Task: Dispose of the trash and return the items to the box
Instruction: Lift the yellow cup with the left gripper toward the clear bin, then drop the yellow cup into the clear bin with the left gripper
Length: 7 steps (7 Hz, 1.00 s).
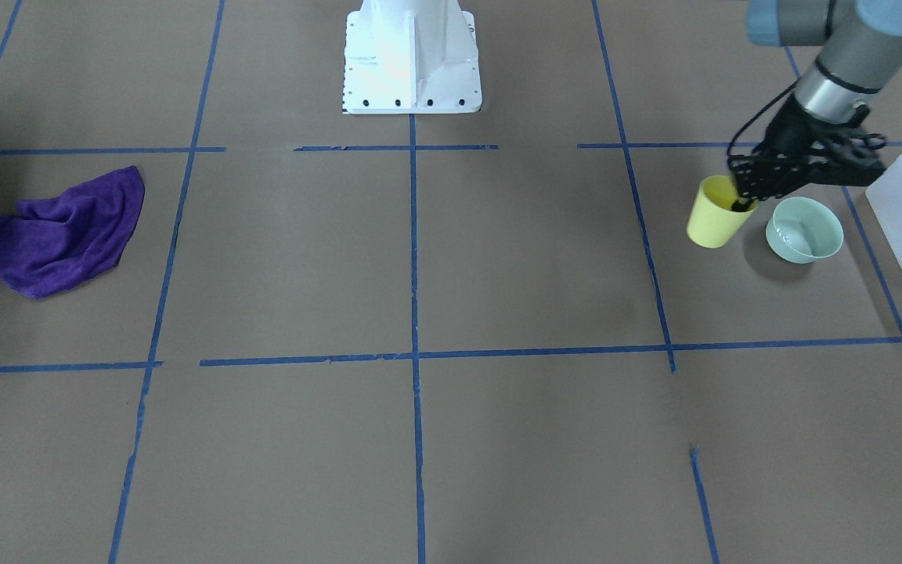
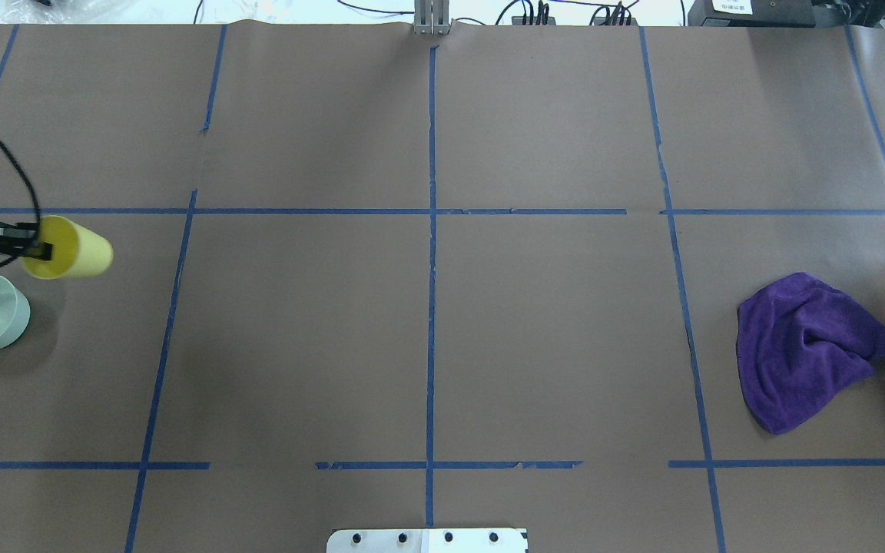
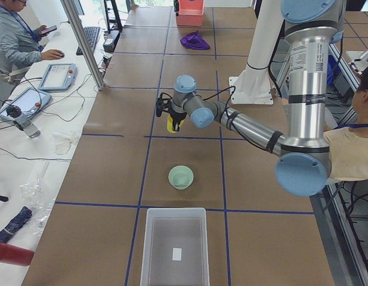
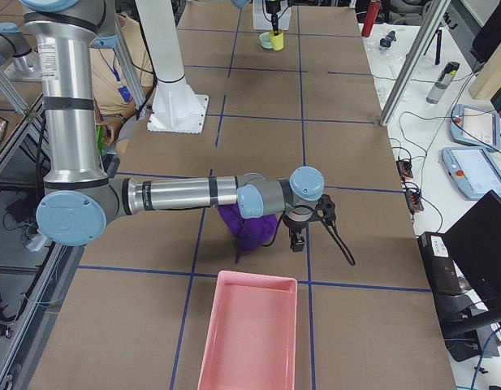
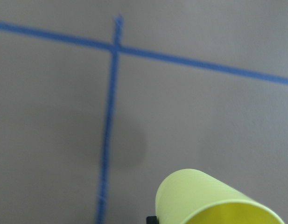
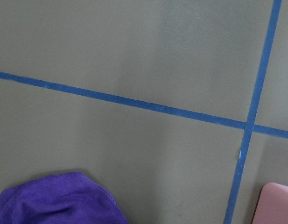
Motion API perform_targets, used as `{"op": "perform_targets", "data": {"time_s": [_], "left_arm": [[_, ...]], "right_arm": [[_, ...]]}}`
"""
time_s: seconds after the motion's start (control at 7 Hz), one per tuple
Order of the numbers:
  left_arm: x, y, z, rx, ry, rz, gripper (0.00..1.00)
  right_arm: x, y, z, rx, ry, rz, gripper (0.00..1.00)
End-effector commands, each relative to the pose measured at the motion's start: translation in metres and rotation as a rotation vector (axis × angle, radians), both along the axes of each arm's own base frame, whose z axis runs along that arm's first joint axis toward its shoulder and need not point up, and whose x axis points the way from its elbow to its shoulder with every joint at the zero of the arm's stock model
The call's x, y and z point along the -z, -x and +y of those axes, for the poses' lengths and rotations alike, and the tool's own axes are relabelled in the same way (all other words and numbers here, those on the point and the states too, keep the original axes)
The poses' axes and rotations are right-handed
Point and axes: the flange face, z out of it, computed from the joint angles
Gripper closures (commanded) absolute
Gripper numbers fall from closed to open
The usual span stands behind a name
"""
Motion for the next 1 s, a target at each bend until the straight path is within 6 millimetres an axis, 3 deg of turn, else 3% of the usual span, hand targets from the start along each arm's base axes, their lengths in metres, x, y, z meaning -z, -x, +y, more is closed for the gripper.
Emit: {"op": "perform_targets", "data": {"time_s": [0.0,0.14,0.29,0.43,0.57,0.86], "left_arm": [[-0.128,0.155,0.007,-0.188,-0.214,-0.229,1.0],[-0.19,0.222,0.011,-0.227,-0.237,-0.237,1.0],[-0.245,0.262,0.023,-0.301,-0.273,-0.283,1.0],[-0.281,0.285,0.029,-0.316,-0.258,-0.293,1.0],[-0.308,0.284,0.034,-0.317,-0.202,-0.274,1.0],[-0.338,0.275,0.035,-0.279,-0.194,-0.181,1.0]], "right_arm": [[-0.004,0.0,0.0,0.0,0.008,0.0,0.0],[-0.004,0.0,0.0,0.0,0.009,0.0,0.0],[-0.006,0.001,0.0,0.001,0.011,0.001,0.0],[-0.006,0.001,0.0,0.001,0.011,0.001,0.0],[-0.007,0.002,0.0,0.004,0.014,0.001,0.0],[-0.006,0.007,0.0,0.015,0.011,0.001,0.0]]}}
